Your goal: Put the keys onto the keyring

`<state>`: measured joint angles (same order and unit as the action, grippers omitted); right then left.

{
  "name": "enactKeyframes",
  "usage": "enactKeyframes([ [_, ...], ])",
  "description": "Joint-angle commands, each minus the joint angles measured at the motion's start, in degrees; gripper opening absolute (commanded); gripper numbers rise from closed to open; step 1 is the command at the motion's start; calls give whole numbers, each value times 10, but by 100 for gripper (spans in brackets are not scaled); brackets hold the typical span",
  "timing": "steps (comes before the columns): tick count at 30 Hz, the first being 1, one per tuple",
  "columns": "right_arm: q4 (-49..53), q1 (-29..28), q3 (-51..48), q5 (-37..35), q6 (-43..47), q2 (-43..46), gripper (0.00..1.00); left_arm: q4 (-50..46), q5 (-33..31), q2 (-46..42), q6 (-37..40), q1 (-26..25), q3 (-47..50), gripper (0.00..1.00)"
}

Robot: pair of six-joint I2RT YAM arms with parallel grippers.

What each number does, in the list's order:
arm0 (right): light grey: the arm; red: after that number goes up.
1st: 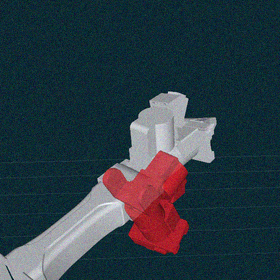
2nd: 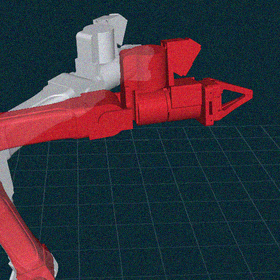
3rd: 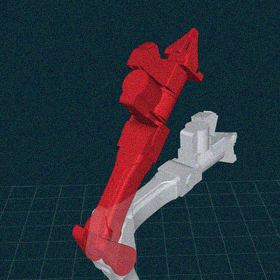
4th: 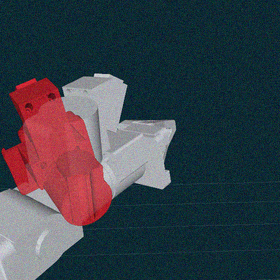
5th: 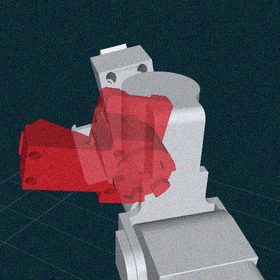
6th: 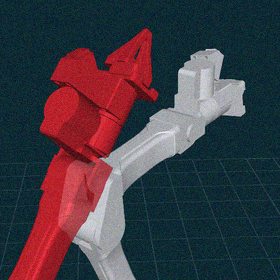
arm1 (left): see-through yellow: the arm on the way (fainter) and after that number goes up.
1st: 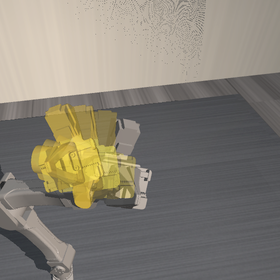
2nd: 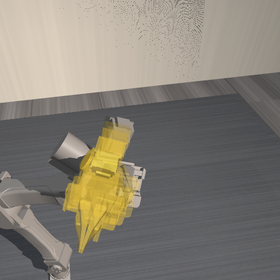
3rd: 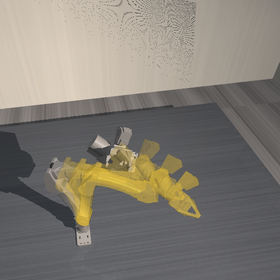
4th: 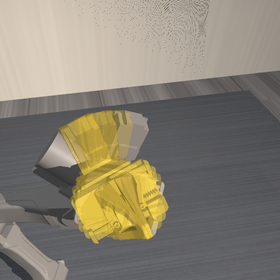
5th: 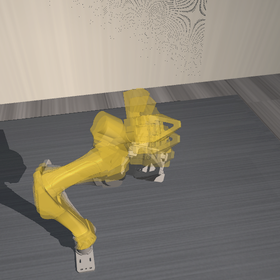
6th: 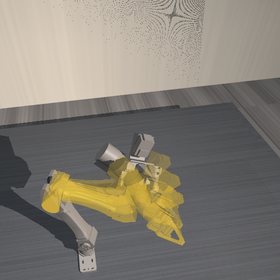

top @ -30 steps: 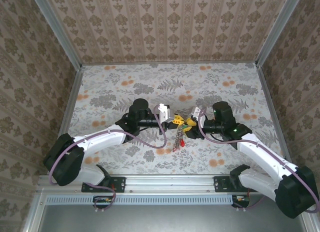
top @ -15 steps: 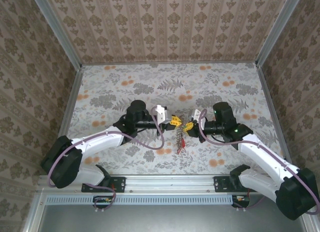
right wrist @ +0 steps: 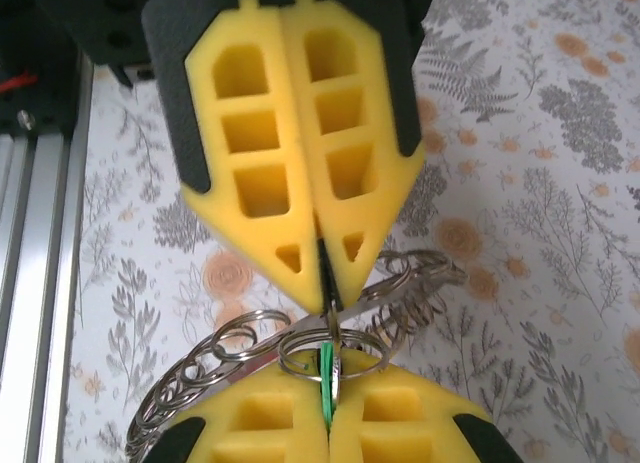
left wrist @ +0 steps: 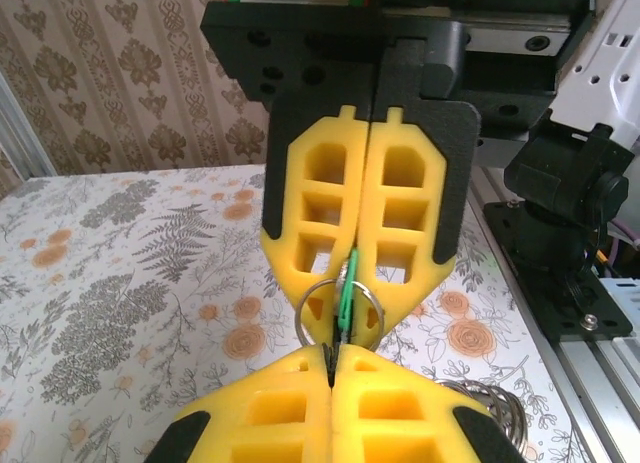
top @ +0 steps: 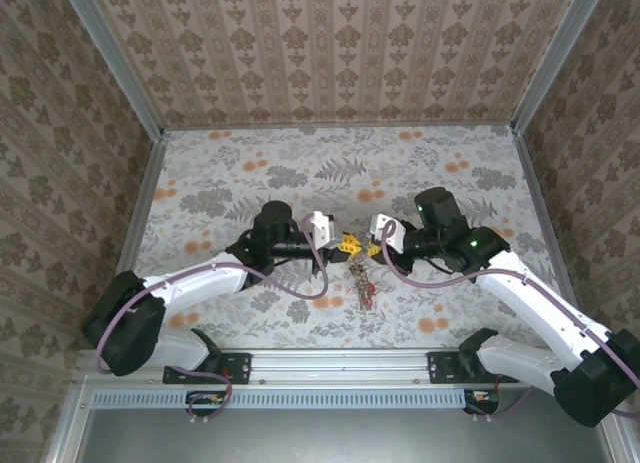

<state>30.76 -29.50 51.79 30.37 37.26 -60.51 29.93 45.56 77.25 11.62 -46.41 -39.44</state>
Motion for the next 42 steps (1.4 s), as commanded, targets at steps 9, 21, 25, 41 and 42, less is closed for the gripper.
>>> enactKeyframes([
  [9,113,-55,81,-178,181,-34,0,-16,34,17,11,6,-16,11],
  [21,122,-71,129,-166,215,-64,0,-13,16,4,4,22,33,28],
  [25,132,-71,139,-186,233,-65,0,-11,11,6,9,23,38,28],
  [41,36,-110,86,-437,642,13,0,-197,-196,-136,-57,140,56,47],
  [42,6,-110,69,-455,692,19,0,-213,-213,-145,-64,153,60,47],
])
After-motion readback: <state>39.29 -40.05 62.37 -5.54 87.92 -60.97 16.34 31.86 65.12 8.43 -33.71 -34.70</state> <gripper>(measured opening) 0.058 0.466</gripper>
